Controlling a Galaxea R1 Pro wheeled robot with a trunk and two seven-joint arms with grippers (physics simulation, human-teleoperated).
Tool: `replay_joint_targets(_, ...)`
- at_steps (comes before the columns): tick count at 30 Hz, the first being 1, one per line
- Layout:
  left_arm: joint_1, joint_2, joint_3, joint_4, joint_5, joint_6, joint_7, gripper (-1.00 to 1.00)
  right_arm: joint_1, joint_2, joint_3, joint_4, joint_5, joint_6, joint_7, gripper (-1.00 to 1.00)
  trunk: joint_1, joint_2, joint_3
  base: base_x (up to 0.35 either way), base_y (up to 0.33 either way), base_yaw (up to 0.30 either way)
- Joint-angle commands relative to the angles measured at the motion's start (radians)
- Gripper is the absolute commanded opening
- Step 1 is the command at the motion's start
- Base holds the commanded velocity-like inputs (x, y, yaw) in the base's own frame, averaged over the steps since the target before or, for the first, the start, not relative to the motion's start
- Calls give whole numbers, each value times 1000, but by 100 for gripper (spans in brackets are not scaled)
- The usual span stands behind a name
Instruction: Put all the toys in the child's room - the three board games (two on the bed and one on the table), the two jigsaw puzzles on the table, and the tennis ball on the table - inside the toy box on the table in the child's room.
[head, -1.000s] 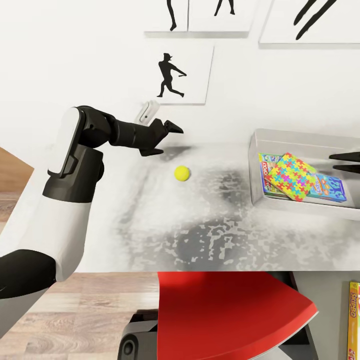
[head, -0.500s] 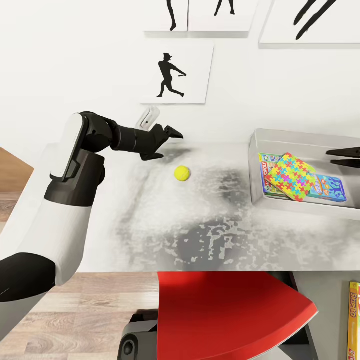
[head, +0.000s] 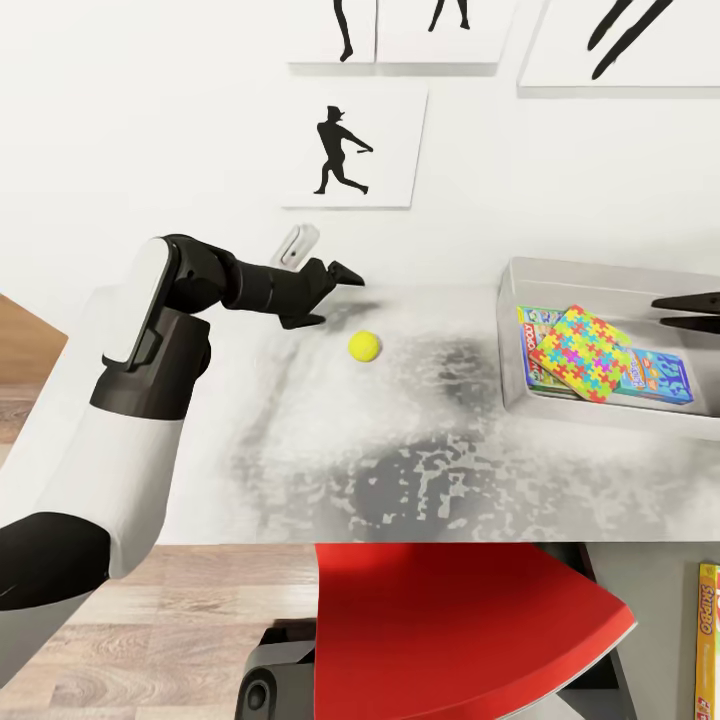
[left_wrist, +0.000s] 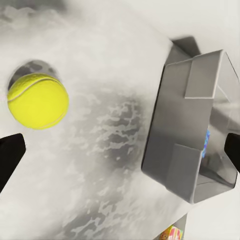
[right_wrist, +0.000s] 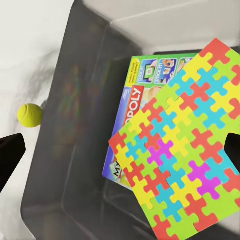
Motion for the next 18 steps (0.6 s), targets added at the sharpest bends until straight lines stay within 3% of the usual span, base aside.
replay_joint_targets(1,0,0,1,-1,8,3,10,100,-1,0,-5,-3,11,11,8,100,0,-2,-1,-60,0,0)
replay_joint_targets(18,2,1,1,-11,14,3,8,100,2,1,-4,-41,11,12,9,100,0,-2,-1,-186,0,0)
